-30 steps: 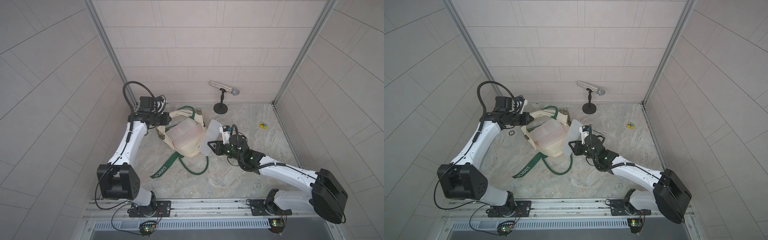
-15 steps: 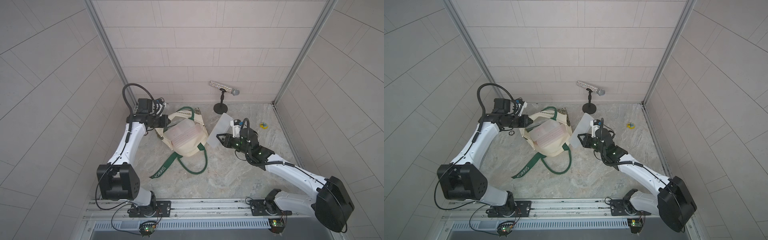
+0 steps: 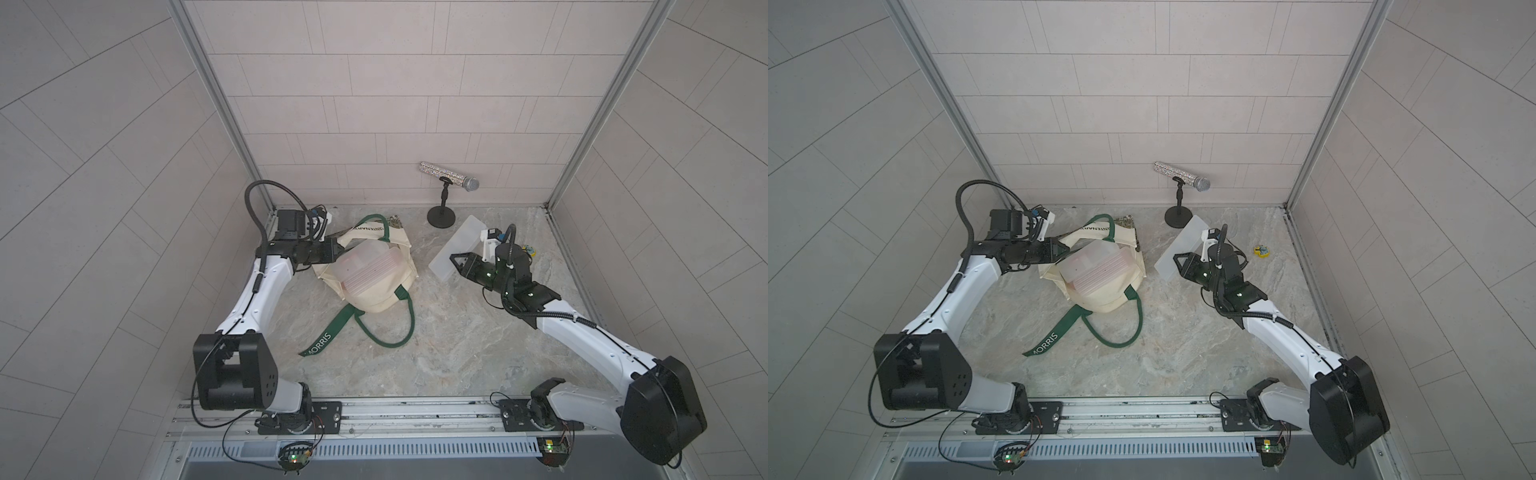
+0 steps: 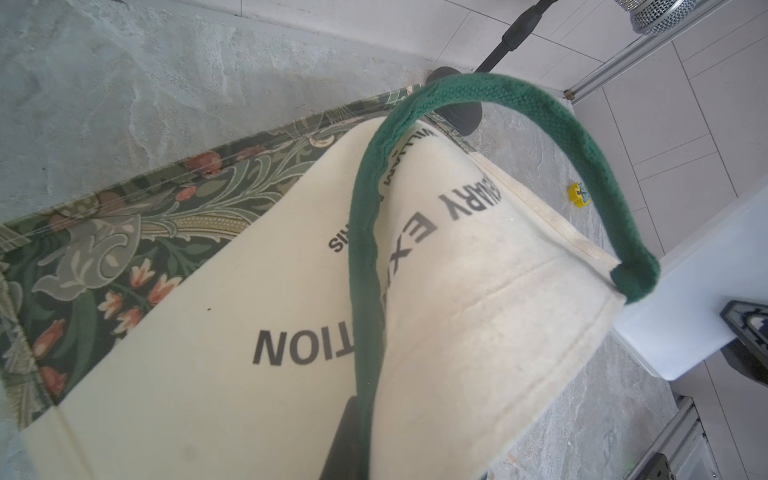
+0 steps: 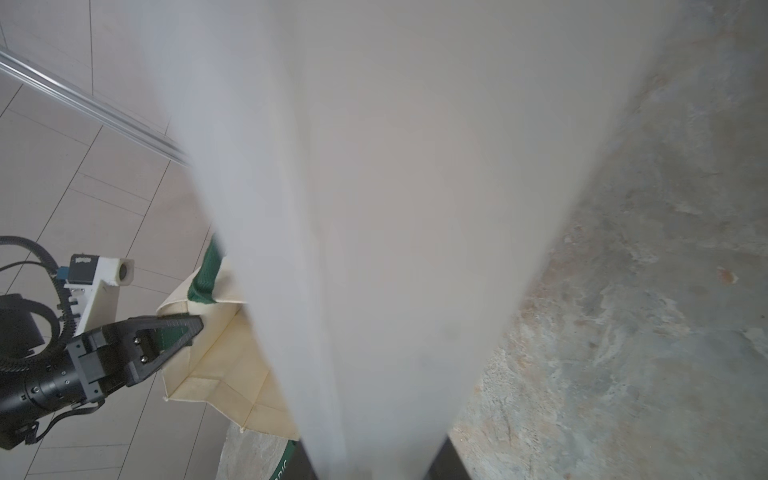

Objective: Take out the pencil case from the canvas bag
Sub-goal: Place the pencil case at the center of the board.

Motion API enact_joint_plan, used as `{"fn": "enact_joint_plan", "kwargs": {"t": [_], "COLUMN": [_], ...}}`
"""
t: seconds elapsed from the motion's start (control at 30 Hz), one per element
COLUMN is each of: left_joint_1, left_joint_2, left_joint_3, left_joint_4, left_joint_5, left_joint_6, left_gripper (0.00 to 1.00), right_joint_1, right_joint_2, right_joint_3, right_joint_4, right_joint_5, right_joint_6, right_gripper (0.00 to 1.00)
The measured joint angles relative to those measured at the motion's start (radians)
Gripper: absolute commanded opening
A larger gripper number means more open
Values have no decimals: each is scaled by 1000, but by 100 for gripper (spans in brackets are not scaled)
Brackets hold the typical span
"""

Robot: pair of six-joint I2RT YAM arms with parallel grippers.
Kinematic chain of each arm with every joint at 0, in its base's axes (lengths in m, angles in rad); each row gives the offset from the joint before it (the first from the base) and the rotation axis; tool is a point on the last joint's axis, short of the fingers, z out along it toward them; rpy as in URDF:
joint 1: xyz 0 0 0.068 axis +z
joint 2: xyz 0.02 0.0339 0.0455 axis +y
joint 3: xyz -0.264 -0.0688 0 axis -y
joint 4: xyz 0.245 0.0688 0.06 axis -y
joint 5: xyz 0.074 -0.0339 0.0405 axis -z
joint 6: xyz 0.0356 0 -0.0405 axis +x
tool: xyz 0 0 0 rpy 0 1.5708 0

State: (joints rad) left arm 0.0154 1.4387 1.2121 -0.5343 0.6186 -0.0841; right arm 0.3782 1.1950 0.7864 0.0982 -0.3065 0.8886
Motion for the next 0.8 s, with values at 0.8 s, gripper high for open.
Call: {"fn": "enact_joint_plan", "kwargs": {"t": [0.8], "left_joint_1": [44], "left_joint_2": [-18], "left_joint_3": [-48], "left_joint_4": [49], "left_joint_5": [66], "left_joint_6": [-53], "left_gripper": [0], "right_joint_1": [-256], "right_joint_2": [317], "right_joint_3": [143], "right_joint_4": [27], "right_joint_5": [-77], "right_joint_6": [168], "right_gripper": [25]}}
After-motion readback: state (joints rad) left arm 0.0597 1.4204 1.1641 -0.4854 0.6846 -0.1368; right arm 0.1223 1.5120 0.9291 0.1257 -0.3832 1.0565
